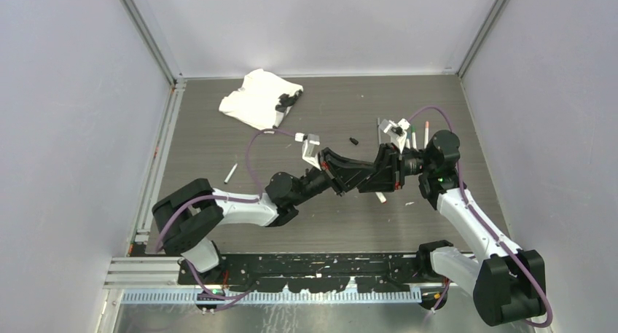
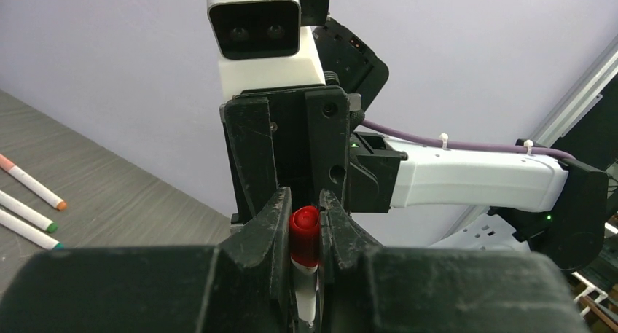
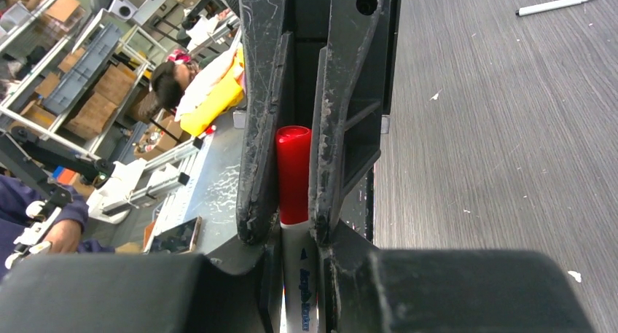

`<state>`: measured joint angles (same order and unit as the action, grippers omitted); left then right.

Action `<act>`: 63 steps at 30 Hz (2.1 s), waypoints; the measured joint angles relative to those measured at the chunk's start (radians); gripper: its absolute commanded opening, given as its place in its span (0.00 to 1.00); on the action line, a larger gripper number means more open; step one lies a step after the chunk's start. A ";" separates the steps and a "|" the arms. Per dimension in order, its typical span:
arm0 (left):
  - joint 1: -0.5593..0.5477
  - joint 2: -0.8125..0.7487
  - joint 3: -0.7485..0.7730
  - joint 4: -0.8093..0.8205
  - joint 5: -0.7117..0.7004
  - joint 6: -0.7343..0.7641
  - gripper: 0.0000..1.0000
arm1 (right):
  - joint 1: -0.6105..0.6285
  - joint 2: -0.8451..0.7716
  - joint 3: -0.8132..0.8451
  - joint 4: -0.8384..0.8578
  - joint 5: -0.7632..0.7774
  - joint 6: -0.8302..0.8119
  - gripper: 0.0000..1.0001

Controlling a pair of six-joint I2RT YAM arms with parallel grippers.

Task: Insert the pens into the pen caps
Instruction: Press the pen cap onto the pen, then place the pen at the center of the board.

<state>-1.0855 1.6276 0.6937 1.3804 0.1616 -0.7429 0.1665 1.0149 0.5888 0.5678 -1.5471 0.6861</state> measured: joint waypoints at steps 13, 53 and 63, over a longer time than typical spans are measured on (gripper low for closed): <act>0.023 -0.016 -0.053 0.068 -0.071 -0.155 0.56 | 0.043 0.024 0.010 -0.135 0.114 -0.126 0.01; 0.098 -0.840 -0.474 -0.828 -0.128 0.167 0.75 | -0.036 0.628 0.366 -0.750 1.644 -0.657 0.15; 0.098 -0.871 -0.489 -0.855 -0.161 0.174 0.75 | -0.110 0.738 0.413 -0.784 1.691 -0.607 0.28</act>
<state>-0.9878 0.7567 0.2050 0.5259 0.0010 -0.5686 0.0566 1.7531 1.0016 -0.2157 0.1440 0.0792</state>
